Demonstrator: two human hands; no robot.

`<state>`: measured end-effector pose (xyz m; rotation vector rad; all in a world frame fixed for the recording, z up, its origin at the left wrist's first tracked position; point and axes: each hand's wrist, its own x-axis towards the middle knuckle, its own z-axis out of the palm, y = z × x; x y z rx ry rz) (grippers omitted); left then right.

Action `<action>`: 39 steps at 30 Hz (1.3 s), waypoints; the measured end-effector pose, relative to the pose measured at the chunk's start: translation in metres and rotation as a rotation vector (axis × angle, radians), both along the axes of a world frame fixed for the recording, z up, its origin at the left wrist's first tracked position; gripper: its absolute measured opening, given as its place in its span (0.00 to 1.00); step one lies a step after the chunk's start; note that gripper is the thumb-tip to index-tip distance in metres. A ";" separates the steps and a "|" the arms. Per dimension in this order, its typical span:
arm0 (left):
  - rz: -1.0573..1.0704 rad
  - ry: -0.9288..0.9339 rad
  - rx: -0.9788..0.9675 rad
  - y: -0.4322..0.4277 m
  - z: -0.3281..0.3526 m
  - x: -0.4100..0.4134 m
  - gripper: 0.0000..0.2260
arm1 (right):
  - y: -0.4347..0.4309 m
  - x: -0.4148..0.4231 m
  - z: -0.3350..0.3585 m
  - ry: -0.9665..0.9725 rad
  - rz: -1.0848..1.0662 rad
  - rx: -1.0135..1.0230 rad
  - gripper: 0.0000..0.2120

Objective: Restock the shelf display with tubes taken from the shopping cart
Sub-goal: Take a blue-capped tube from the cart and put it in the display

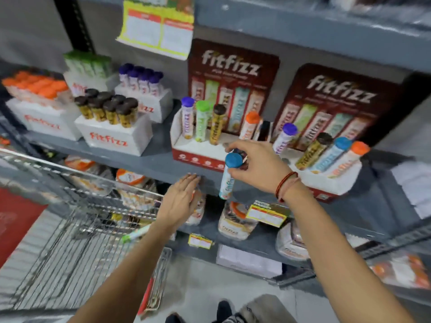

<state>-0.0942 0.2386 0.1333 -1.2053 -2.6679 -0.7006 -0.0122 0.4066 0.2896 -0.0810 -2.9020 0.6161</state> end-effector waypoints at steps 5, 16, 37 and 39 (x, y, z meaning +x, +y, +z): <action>-0.104 0.020 -0.056 0.038 -0.003 0.005 0.19 | 0.033 0.025 0.009 -0.009 -0.099 0.016 0.20; -0.174 0.011 -0.125 0.042 -0.024 0.006 0.24 | 0.057 0.039 0.025 -0.003 -0.151 -0.088 0.17; -0.218 0.097 -0.066 0.039 -0.038 -0.007 0.22 | 0.062 -0.071 0.040 0.016 -0.094 0.170 0.21; -0.220 0.097 -0.070 0.039 -0.039 -0.008 0.22 | 0.062 -0.080 0.037 -0.016 -0.122 0.161 0.22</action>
